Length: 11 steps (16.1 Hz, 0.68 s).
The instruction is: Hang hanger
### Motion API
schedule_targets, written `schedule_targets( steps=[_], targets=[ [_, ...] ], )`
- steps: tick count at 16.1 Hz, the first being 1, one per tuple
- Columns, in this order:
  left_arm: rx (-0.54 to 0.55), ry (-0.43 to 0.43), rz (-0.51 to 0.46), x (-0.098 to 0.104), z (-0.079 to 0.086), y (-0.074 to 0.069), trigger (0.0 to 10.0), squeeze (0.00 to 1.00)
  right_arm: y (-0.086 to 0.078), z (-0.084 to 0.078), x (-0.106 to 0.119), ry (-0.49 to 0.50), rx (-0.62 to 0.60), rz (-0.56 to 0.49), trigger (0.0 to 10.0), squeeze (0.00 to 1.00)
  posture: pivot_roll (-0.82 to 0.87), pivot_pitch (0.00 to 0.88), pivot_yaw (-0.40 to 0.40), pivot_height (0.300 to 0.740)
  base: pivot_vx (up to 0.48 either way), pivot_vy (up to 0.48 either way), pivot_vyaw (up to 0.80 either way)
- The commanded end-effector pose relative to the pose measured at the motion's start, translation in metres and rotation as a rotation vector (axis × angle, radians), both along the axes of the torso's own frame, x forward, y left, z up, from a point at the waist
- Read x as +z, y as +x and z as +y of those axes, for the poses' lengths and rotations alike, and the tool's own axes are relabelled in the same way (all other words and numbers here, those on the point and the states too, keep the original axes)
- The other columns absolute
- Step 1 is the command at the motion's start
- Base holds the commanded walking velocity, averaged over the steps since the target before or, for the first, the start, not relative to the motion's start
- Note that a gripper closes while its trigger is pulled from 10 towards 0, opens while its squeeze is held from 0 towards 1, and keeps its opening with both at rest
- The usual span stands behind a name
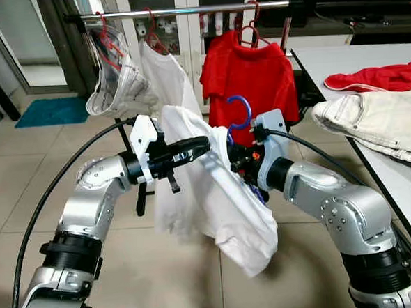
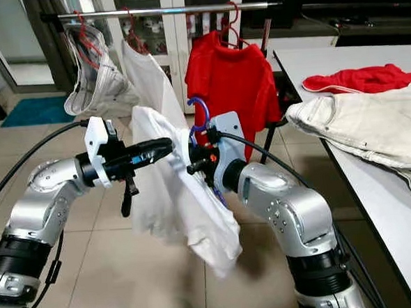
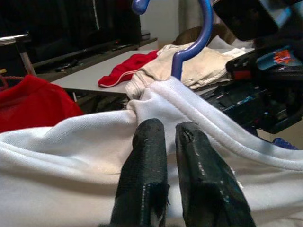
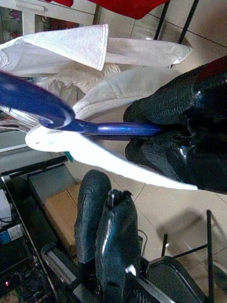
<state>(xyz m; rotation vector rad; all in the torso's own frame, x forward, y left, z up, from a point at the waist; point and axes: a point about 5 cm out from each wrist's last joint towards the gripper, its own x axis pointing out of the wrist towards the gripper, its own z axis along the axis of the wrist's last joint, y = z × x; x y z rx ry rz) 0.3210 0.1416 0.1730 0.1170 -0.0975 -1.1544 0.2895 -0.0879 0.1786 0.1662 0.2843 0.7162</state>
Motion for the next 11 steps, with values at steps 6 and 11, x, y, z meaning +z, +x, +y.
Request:
schedule_targets(
  steps=[6,11],
  targets=[
    [-0.031,0.014,0.018,0.01,0.009,0.001,10.0,1.0,-0.001,-0.002,0.018,0.005,0.034,-0.059,10.0,0.0,0.01,0.0,0.055,0.74,0.0,0.0,0.0],
    [-0.018,0.097,0.019,0.002,0.012,0.009,10.0,0.0,-0.006,0.001,0.021,0.004,0.074,-0.06,10.0,0.0,0.01,0.0,0.062,0.74,0.0,0.0,0.0]
  ],
)
